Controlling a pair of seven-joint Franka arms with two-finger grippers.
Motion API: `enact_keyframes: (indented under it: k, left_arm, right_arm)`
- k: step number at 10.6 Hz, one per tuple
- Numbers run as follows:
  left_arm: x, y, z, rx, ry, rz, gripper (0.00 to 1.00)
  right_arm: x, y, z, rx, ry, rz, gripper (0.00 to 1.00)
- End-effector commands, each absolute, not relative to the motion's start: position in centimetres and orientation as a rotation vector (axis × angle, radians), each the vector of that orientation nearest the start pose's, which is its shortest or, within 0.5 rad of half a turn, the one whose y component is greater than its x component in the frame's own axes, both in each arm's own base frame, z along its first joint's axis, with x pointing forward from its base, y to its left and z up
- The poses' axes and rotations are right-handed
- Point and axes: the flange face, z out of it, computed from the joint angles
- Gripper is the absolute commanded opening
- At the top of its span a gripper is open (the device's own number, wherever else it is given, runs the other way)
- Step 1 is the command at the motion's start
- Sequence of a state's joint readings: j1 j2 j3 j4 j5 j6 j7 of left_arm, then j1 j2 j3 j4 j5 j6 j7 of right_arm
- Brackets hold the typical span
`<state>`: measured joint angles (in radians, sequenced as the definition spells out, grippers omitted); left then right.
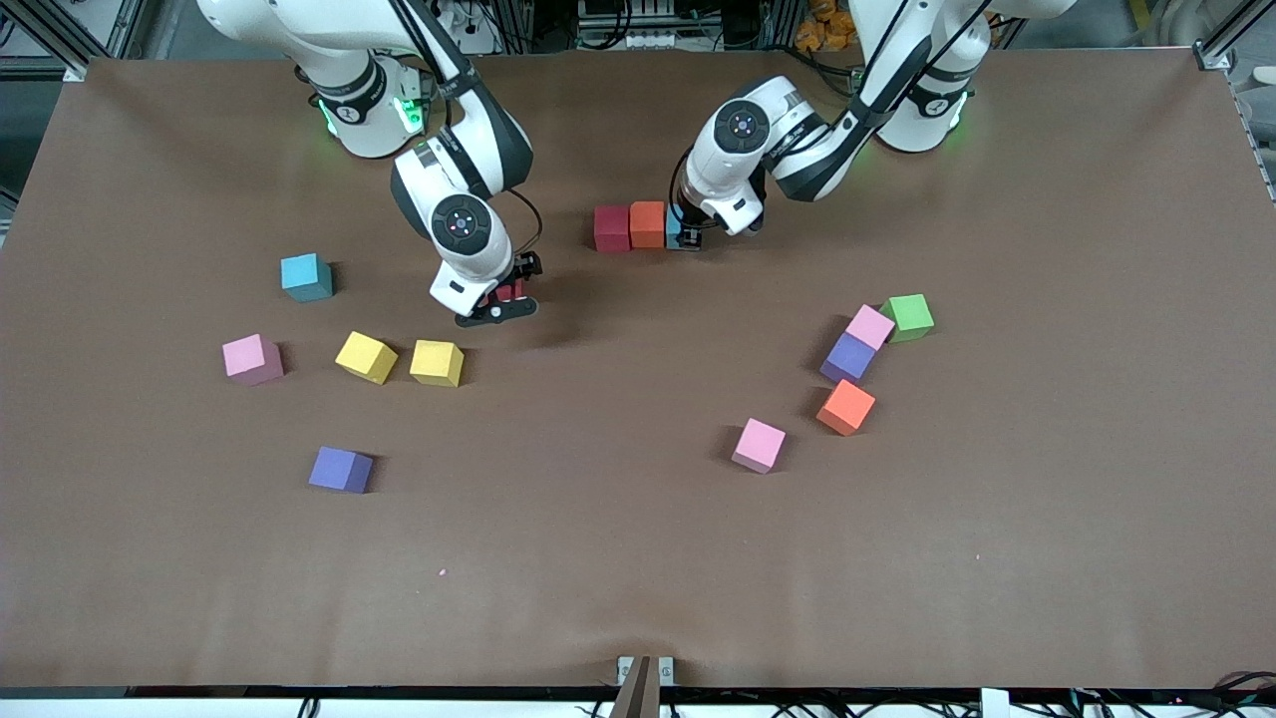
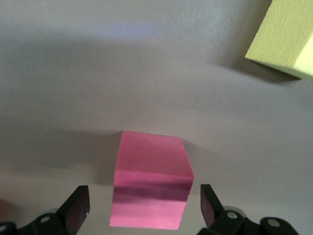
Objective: Form number 2 with 11 blocks
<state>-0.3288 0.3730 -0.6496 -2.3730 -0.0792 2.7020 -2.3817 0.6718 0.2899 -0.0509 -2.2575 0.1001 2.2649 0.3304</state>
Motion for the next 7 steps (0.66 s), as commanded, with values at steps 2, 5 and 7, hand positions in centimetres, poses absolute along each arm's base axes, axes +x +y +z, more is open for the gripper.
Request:
enact_keyframes:
  k: [2, 5, 7]
  left_arm:
    - [27.4, -43.1, 20.1, -2.239, -2.164, 0.415, 0.08]
    - [27.4, -43.1, 20.0, -2.207, -2.189, 0.416, 0.08]
    - [27.4, -43.2, 20.0, -2.188, -2.208, 0.416, 0.09]
  right_arm:
    - [40.6, 28.9, 21.3, -3.165, -0.283, 0.425, 1.00]
    - [39.9, 28.2, 20.2, -3.153, -0.229, 0.383, 1.00]
    - [39.5, 27.9, 19.6, -3.153, -0.224, 0.368, 1.00]
